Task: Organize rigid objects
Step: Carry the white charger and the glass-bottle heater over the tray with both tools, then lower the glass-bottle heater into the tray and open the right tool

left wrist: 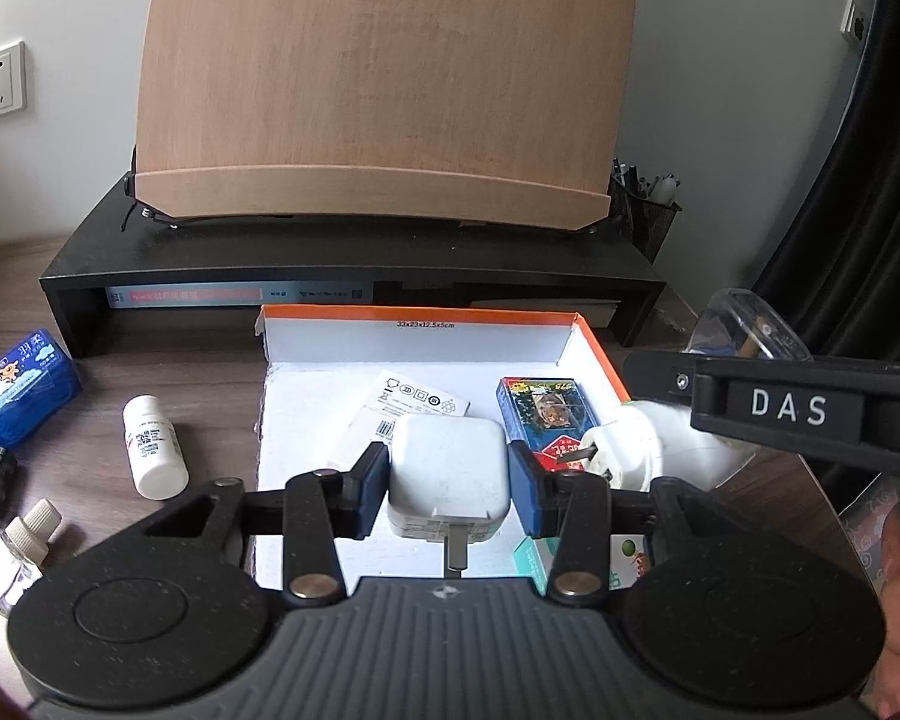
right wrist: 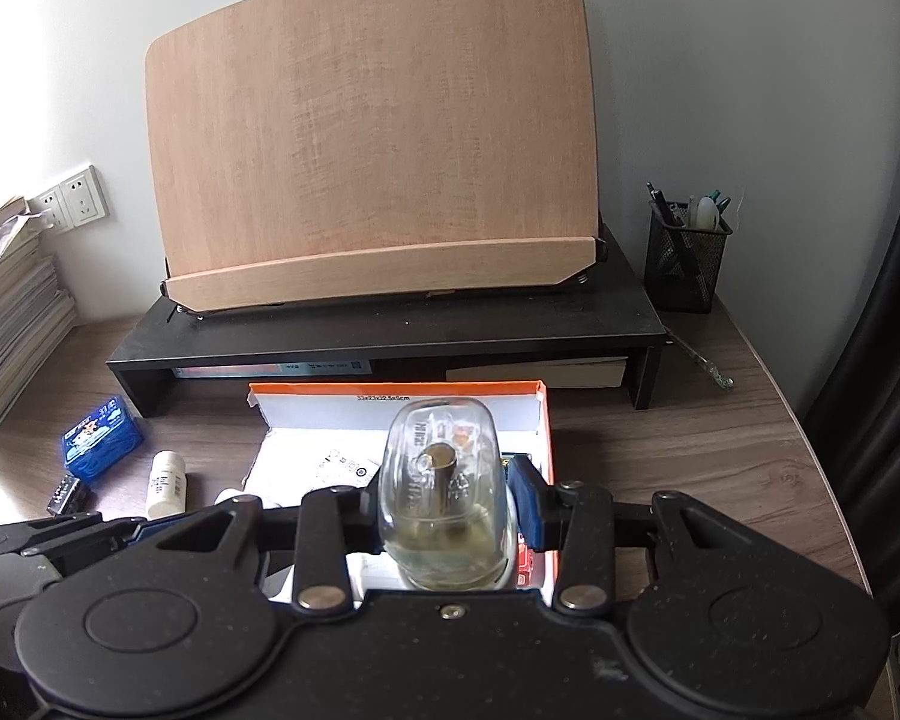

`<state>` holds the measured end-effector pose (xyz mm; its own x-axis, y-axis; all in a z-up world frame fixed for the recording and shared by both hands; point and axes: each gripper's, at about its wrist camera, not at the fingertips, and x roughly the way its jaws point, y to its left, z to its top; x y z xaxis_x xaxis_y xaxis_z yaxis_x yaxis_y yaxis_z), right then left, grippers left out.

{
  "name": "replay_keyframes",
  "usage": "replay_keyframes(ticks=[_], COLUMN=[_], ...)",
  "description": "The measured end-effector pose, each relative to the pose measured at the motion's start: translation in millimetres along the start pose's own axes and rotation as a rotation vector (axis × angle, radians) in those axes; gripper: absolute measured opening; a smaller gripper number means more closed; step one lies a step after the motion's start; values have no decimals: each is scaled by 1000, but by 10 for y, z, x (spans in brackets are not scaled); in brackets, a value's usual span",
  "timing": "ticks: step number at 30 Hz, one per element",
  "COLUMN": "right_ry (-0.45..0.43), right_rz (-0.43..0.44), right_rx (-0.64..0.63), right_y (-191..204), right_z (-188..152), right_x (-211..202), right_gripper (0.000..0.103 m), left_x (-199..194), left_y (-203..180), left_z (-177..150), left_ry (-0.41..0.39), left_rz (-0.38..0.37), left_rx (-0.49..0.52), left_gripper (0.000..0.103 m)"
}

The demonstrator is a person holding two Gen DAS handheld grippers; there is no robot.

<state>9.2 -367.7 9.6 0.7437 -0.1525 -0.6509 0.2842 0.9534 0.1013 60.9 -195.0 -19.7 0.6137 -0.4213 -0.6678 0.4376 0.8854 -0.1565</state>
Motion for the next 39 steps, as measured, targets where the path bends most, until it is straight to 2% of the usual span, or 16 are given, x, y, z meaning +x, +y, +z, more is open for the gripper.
replay_keyframes(ticks=[23, 39], right_ry=[18, 52], right_rz=[-13, -29], right_rx=[-5, -2], right_y=[-2, 91], right_z=[63, 47], right_x=[149, 324], right_gripper=[48, 48], left_x=[120, 188], left_y=[-80, 24], left_z=[5, 22], left_ry=[14, 33], left_rz=[-21, -34], left_rx=[18, 22], left_gripper=[43, 43])
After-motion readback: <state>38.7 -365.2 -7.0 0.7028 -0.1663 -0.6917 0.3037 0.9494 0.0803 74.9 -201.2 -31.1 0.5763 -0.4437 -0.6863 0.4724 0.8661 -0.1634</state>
